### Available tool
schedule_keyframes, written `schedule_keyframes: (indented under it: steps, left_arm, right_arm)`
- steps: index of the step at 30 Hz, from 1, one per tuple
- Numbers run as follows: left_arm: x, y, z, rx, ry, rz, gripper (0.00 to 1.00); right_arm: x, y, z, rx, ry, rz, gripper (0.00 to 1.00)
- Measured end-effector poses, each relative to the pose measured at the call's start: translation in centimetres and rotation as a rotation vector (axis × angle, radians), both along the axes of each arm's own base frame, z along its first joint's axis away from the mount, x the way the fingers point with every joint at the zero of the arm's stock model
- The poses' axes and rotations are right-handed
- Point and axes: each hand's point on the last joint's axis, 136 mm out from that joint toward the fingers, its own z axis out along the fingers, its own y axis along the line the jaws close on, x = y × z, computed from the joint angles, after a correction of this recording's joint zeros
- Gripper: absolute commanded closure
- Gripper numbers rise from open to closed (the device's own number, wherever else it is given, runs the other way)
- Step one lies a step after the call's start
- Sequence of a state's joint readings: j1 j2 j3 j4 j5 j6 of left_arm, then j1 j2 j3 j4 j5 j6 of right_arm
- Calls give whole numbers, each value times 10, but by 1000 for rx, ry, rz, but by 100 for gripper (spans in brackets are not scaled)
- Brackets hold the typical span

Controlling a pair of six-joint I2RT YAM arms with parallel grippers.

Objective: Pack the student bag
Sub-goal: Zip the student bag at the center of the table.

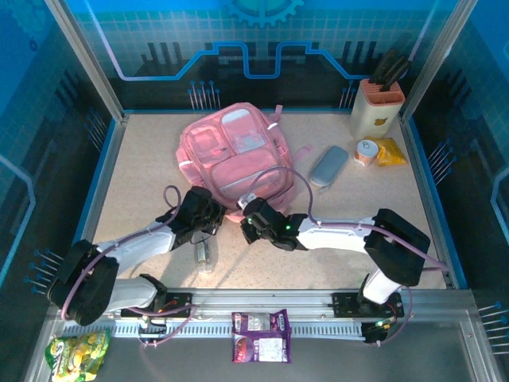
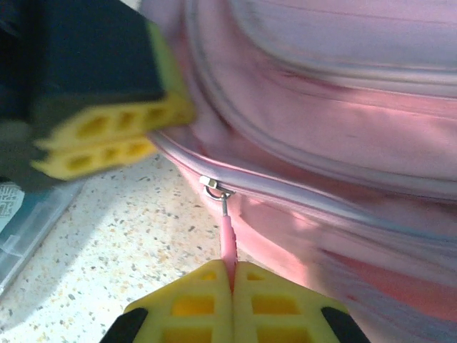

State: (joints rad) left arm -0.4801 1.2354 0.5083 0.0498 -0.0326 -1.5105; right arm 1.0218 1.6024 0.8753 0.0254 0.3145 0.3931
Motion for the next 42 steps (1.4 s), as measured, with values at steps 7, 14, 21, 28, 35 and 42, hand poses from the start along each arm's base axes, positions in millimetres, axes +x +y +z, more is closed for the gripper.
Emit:
schedule_keyframes:
  steps: [7,14,21,28,35,42]
  left_arm:
    - [2,30,6,15,3,9,100]
    - [4,67,29,53,-45,25,100]
    - [17,97,33,140,-4,-28,100]
    - [58,134,41,241,-5,-65,90]
    - [79,146,46,295,-54,-99,42]
    - [53,122,75,246,-146,-77,39]
  right_arm:
    - [31,-51,0,-55,-32,-89,100]
    - [50,-76,-1,-76,-32,-143,100]
    - [36,-64,0,-85,-17,-62,100]
    - [26,-50,28,4,-14,-23,100]
    - [14,-6,9,37,85,41,100]
    - [46,-11,16,120,143,21,78]
